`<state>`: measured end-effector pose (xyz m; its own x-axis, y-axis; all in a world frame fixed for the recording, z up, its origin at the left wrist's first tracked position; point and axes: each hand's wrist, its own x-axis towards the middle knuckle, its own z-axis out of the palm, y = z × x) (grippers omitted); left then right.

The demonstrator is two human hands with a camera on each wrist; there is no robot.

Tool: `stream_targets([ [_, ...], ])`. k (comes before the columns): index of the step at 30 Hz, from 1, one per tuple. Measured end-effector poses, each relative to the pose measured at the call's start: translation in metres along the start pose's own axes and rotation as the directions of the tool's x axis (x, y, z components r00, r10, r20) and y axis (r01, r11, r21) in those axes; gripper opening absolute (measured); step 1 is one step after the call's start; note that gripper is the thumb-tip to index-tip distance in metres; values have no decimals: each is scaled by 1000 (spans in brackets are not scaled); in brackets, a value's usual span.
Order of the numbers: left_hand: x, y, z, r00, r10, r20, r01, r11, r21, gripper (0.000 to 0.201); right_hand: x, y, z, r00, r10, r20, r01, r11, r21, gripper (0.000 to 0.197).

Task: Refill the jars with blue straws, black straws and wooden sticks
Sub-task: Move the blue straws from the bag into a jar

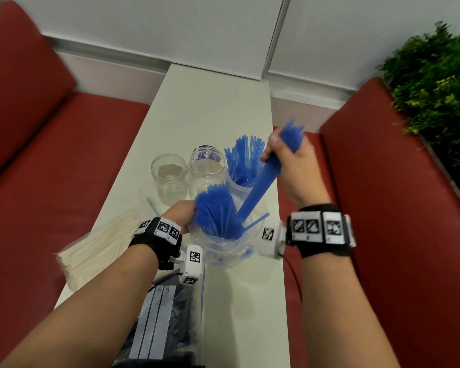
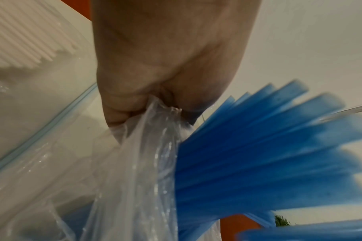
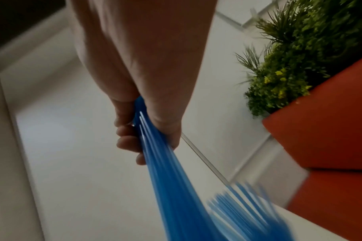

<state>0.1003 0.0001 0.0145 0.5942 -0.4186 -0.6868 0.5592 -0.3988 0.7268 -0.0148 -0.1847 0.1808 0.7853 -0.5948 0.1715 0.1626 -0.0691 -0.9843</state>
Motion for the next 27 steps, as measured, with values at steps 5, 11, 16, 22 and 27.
stream_targets([
  [5,2,1,0,1000,-8,20,7,998,70,26,48,-77,-12,970,-240,-34,242,964,113,5],
  [11,9,-2,0,999,16,41,-18,999,49,36,79,-37,7,933,-278,-229,279,960,-30,8],
  [16,15,-2,0,1000,7,26,-7,1000,-10,39,76,52,16,971,-74,-227,27,979,-203,12],
  [22,13,-2,1,999,-2,38,2,1000,-6,40,80,103,10,973,149,-178,-190,950,-247,8],
  [27,13,-1,4,1000,7,16,-7,1000,13,39,86,106,1,913,374,-162,-407,858,-314,9],
])
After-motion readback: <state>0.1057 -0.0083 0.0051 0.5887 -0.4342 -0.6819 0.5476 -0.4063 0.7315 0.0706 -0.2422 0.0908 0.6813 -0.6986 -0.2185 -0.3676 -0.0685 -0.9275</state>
